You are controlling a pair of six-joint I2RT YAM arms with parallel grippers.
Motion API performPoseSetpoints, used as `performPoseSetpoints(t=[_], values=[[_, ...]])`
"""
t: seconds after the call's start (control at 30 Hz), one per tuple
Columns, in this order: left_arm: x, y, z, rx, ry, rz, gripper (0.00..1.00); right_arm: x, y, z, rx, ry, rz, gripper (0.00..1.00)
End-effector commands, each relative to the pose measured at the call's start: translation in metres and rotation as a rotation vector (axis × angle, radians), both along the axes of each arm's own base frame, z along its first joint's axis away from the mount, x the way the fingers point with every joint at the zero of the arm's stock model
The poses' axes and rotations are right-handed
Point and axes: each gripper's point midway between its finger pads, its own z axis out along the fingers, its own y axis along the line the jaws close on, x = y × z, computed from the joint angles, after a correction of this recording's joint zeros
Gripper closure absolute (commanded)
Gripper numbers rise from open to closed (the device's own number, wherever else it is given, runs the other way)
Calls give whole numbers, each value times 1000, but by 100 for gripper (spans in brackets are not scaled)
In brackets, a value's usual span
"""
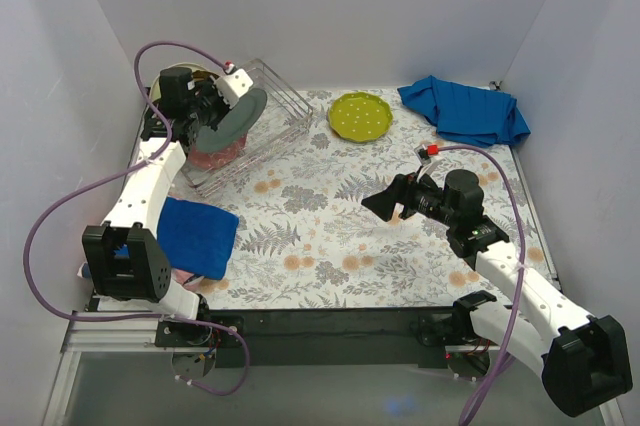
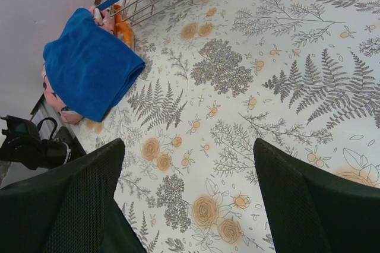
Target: Unload the plates from the dish rack
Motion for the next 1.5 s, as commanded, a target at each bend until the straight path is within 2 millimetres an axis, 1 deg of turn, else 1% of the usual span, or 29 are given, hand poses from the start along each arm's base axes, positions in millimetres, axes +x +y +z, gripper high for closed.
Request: performPoseSetpoints(t=[0.0, 0.2, 0.27, 0.33, 0.37, 0.4, 0.43, 0.47, 0.5, 0.53, 0.57, 0.6, 0.67, 0.73, 0.77, 0.83, 0.87, 0.93, 0.97, 1.0, 1.07, 1.1, 1.13, 1.17, 1.2, 1.27, 1.33, 1.37, 1.47], values=[[-17, -30, 118, -162, -261, -92, 100, 3, -1, 19, 19, -86, -4, 7], [-25, -38, 132, -264, -254, -108, 100, 1, -1, 22, 23, -98, -4, 7], [-28, -44, 135, -344, -225, -110, 100, 1, -1, 23, 24, -101, -2, 7], [-33, -49, 146, -402, -242, -122, 100, 0, -1, 24, 28, -98, 5, 7], [-36, -53, 140, -456, -206, -123, 100, -1, 0, 22, 28, -92, 9, 7], [-40, -55, 152, -493, -242, -134, 100, -1, 1, 24, 31, -95, 13, 7], [-42, -55, 151, -525, -235, -129, 100, -2, 1, 24, 32, -91, 17, 7], [-42, -56, 149, -609, -201, -101, 100, -3, 2, 25, 35, -92, 23, 7], [-43, -57, 156, -654, -208, -93, 100, -3, 2, 24, 35, -92, 25, 7], [-44, -60, 154, -761, -139, -61, 100, -4, 2, 27, 41, -95, 24, 7], [-40, -56, 157, -821, -124, -8, 100, -4, 1, 26, 41, -94, 19, 7], [-40, -58, 156, -868, -86, 6, 100, -4, 1, 27, 43, -96, 19, 7], [-48, -70, 149, -983, 42, -3, 100, -6, 3, 29, 50, -95, 31, 7], [-56, -74, 145, -1073, 117, 9, 100, -7, 4, 28, 60, -82, 38, 6], [-60, -79, 136, -1173, 184, 11, 100, -8, 6, 28, 72, -69, 46, 6], [-78, -91, 129, -1241, 258, -66, 100, -10, 7, 31, 93, -73, 57, 6], [-84, -96, 115, -1279, 298, -88, 100, -13, 9, 32, 103, -71, 68, 6], [-99, -109, 107, -1361, 403, -140, 100, -14, 9, 34, 125, -63, 61, 6], [-106, -113, 109, -1374, 388, -203, 100, -13, 8, 34, 130, -57, 49, 6], [-116, -121, 95, -1397, 470, -223, 100, -12, 6, 35, 145, -50, 31, 6], [-123, -125, 95, -1418, 479, -267, 100, -9, 2, 28, 159, -30, -17, 6], [-129, -129, 85, -1444, 535, -261, 100, -7, 2, 32, 187, -33, -32, 6], [-133, -131, 82, -1453, 543, -270, 100, -6, 0, 24, 195, -9, -55, 6], [-138, -133, 86, -1462, 525, -298, 100, -5, 1, 23, 207, -1, -59, 6], [-144, -138, 71, -1468, 563, -289, 100, -4, 2, 26, 228, -18, -51, 6], [-148, -143, 64, -1484, 576, -289, 100, -7, 7, 31, 270, -20, -22, 7], [-155, -152, 47, -1489, 628, -283, 100, -8, 11, 29, 289, 0, 3, 7], [-157, -154, 45, -1491, 626, -289, 100, -8, 13, 32, 304, -16, 17, 8], [-160, -162, 30, -1484, 649, -275, 100, -10, 17, 31, 333, 0, 39, 9]])
